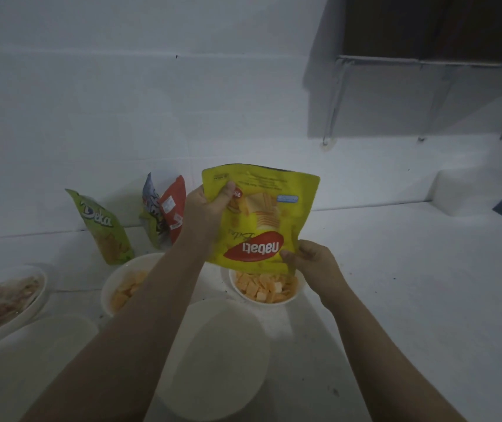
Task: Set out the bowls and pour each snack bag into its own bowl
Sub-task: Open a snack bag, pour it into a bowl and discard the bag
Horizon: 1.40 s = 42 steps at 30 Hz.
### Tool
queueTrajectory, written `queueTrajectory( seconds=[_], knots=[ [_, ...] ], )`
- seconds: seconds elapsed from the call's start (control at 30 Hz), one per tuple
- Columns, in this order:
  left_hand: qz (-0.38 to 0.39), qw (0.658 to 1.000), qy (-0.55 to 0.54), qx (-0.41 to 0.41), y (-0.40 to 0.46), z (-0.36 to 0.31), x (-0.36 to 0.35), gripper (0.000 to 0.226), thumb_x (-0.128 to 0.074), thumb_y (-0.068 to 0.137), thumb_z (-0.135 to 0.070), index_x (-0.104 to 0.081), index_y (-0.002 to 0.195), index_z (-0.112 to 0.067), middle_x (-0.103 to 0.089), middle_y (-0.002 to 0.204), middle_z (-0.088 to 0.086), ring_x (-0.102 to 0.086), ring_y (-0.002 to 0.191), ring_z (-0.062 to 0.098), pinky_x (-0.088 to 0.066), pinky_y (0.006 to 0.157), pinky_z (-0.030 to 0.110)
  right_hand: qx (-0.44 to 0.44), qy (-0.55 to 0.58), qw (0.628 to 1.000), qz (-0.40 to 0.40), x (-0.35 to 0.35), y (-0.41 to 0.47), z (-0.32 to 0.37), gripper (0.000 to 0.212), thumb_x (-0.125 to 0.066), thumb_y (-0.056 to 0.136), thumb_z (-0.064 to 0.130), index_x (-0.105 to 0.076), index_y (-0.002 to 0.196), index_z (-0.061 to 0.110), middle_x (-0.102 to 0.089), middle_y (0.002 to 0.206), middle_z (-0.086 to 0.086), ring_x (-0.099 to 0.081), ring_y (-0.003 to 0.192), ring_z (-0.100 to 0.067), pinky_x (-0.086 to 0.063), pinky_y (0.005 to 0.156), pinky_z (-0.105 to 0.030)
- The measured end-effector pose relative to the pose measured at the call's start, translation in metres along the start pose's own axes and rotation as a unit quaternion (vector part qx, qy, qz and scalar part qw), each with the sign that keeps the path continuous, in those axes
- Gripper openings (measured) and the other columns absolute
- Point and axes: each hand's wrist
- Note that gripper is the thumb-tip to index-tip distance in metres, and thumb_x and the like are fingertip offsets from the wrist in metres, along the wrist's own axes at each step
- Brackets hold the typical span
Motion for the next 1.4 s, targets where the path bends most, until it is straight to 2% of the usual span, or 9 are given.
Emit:
queueTrajectory(
  seconds=[0.17, 0.3, 0.47, 0.63, 0.77, 0.93, 1.07, 1.23, 1.4],
  knots=[
    [0.046, 0.998, 0.037, -0.019, -0.001, 0.007, 0.011, 0.021, -0.072, 0.087, -0.022, -0.07, 0.108, -0.021, -0.075, 0.106, 0.0, -0.071, 0.098, 0.016, -0.057, 0.082, 0.033, 0.048, 0.055, 0.993, -0.093, 0.004, -0.004, 0.006, 0.007, -0.071, 0.091, 0.02, -0.076, 0.088, 0.016, -0.078, 0.084, -0.002, -0.073, 0.086, -0.026, -0.06, 0.078, -0.041],
    [0.007, 0.998, 0.033, -0.056, -0.007, 0.006, 0.021, 0.02, -0.075, 0.084, -0.016, -0.07, 0.1, -0.026, -0.075, 0.1, -0.003, -0.071, 0.097, 0.018, -0.057, 0.084, 0.038, 0.063, 0.129, 0.979, -0.147, -0.001, -0.012, 0.023, 0.01, -0.071, 0.091, 0.017, -0.076, 0.096, 0.011, -0.077, 0.083, -0.002, -0.073, 0.077, -0.014, -0.056, 0.065, -0.023],
    [-0.038, 0.997, -0.034, -0.049, -0.011, -0.001, 0.038, 0.027, -0.068, 0.091, -0.018, -0.067, 0.116, -0.009, -0.073, 0.108, 0.004, -0.071, 0.098, 0.015, -0.059, 0.081, 0.033, -0.021, 0.209, 0.974, -0.086, -0.016, -0.03, 0.034, 0.018, -0.073, 0.09, 0.022, -0.069, 0.102, 0.01, -0.075, 0.091, -0.008, -0.073, 0.088, -0.024, -0.06, 0.08, -0.037],
    [-0.056, 0.985, -0.145, 0.071, -0.02, -0.005, 0.049, 0.083, -0.081, 0.07, -0.039, -0.048, 0.139, -0.011, -0.063, 0.129, 0.005, -0.067, 0.111, 0.019, -0.057, 0.087, 0.034, 0.0, 0.215, 0.974, -0.071, -0.024, -0.058, 0.053, 0.015, -0.066, 0.095, 0.019, -0.066, 0.105, 0.007, -0.074, 0.092, -0.009, -0.073, 0.087, -0.024, -0.062, 0.076, -0.035],
    [0.007, 0.988, -0.148, 0.045, -0.04, -0.017, 0.042, 0.034, -0.062, 0.095, -0.024, -0.059, 0.127, -0.014, -0.071, 0.116, 0.0, -0.069, 0.106, 0.017, -0.059, 0.077, 0.029, 0.04, 0.158, 0.981, -0.105, -0.02, -0.083, 0.069, 0.016, -0.058, 0.1, 0.023, -0.063, 0.115, 0.017, -0.077, 0.091, -0.009, -0.075, 0.081, -0.024, -0.063, 0.072, -0.035],
    [0.112, 0.985, -0.089, 0.097, -0.06, -0.024, 0.022, 0.015, -0.06, 0.094, -0.036, -0.065, 0.108, -0.038, -0.072, 0.114, -0.007, -0.068, 0.107, 0.018, -0.056, 0.087, 0.038, 0.066, 0.161, 0.953, -0.249, 0.0, -0.119, 0.073, 0.013, -0.056, 0.1, 0.016, -0.064, 0.111, 0.013, -0.073, 0.082, -0.015, -0.074, 0.071, -0.025, -0.06, 0.062, -0.031],
    [0.195, 0.973, 0.03, 0.119, -0.084, -0.014, -0.012, 0.019, -0.055, 0.095, -0.047, -0.064, 0.101, -0.031, -0.069, 0.107, -0.011, -0.065, 0.098, 0.012, -0.05, 0.088, 0.039, 0.071, 0.211, 0.921, -0.318, 0.024, -0.16, 0.069, 0.011, -0.055, 0.101, 0.013, -0.061, 0.109, 0.007, -0.071, 0.082, -0.013, -0.073, 0.068, -0.024, -0.059, 0.059, -0.031],
    [0.252, 0.96, 0.039, 0.116, -0.129, -0.002, -0.074, 0.02, -0.055, 0.097, -0.039, -0.062, 0.103, -0.023, -0.065, 0.096, -0.01, -0.055, 0.074, 0.009, -0.046, 0.068, 0.027, 0.07, 0.228, 0.884, -0.403, 0.066, -0.217, 0.051, 0.009, -0.054, 0.102, 0.013, -0.059, 0.105, 0.006, -0.07, 0.081, -0.009, -0.07, 0.07, -0.022, -0.06, 0.061, -0.033],
    [0.326, 0.937, 0.024, 0.119, -0.182, -0.001, -0.148, 0.017, -0.056, 0.097, -0.033, -0.059, 0.094, -0.017, -0.06, 0.083, -0.007, -0.051, 0.067, 0.01, -0.042, 0.063, 0.024, 0.062, 0.215, 0.838, -0.497, 0.12, -0.276, 0.025, 0.013, -0.055, 0.102, 0.016, -0.062, 0.111, 0.01, -0.073, 0.081, -0.005, -0.071, 0.072, -0.02, -0.06, 0.062, -0.033]
  ],
)
Point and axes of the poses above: each hand's wrist, its own y-axis towards the middle knuckle, its own x-axis out of the back of the hand, z = x × y
